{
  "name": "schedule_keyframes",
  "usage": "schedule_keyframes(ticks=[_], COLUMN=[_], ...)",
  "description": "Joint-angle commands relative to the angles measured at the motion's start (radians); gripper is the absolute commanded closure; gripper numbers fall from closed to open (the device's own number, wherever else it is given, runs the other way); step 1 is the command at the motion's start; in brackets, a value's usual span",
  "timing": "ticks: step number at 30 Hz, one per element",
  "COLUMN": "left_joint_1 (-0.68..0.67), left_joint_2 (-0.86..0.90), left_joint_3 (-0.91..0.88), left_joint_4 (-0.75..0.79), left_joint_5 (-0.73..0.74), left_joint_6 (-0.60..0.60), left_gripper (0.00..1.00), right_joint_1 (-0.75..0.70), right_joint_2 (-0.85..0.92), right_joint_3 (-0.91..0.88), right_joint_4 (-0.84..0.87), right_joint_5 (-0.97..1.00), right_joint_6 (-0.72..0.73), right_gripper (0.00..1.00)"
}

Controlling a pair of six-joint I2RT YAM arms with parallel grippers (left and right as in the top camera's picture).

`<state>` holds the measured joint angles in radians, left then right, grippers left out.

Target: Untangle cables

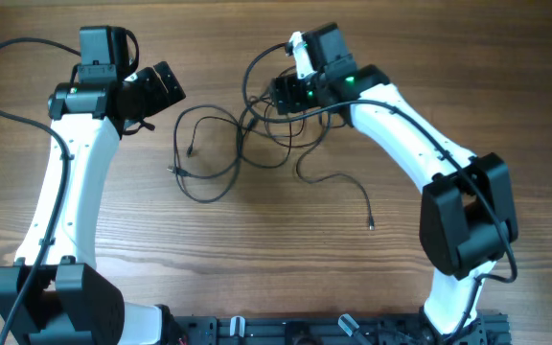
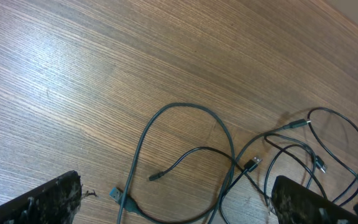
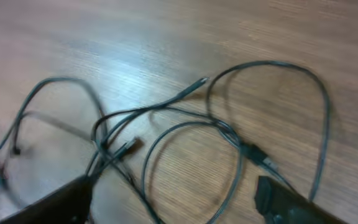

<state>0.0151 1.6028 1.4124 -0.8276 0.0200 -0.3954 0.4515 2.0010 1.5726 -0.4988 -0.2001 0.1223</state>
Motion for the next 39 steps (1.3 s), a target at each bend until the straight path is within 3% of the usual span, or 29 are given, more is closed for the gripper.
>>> schedule_keyframes(ticks=[1,4,7,12,22,27,36,39], left_joint_1=[0.004,0.004,0.004,0.004,0.004,0.004,0.004,0.004], left_joint_2=[0.002,0.002,0.002,0.002,0.002,0.002,0.002,0.002], left_joint_3=[-0.007,-0.007,-0.007,-0.007,-0.007,-0.007,-0.007,-0.007], left_joint_4=[0.0,0.0,0.0,0.0,0.0,0.0,0.0,0.0], left_joint_5=[-0.014,-0.014,-0.014,-0.014,-0.014,-0.014,-0.014,-0.014], left_joint_6=[-0.006,-0.006,-0.006,-0.005,-0.006,-0.006,-0.006,-0.006], left_gripper=[0.0,0.0,0.0,0.0,0.0,0.0,0.0,0.0], right_joint_1=[0.049,0.118,0.195,0.272,0.234,0.235,0.187,0.157], right_joint_2=[0.005,0.003,0.004,0.04,0.196,0.196,0.201,0.201], right_joint_3=[0.011,0.011,0.011,0.005,0.014,0.028,0.027,0.024], right_joint_4=[-0.065,-0.118,-0.119,-0.074,0.161,0.207,0.278,0.269], right_joint_5=[-0.317,-0.32,-0.137,0.119,0.587,0.606,0.633,0.558], right_joint_6=[-0.103,-0.145,-0.18,-0.2,-0.239,-0.415,-0.444,-0.435], right_gripper=[0.24,0.21,0.13,0.12,0.07,0.06,0.05,0.07])
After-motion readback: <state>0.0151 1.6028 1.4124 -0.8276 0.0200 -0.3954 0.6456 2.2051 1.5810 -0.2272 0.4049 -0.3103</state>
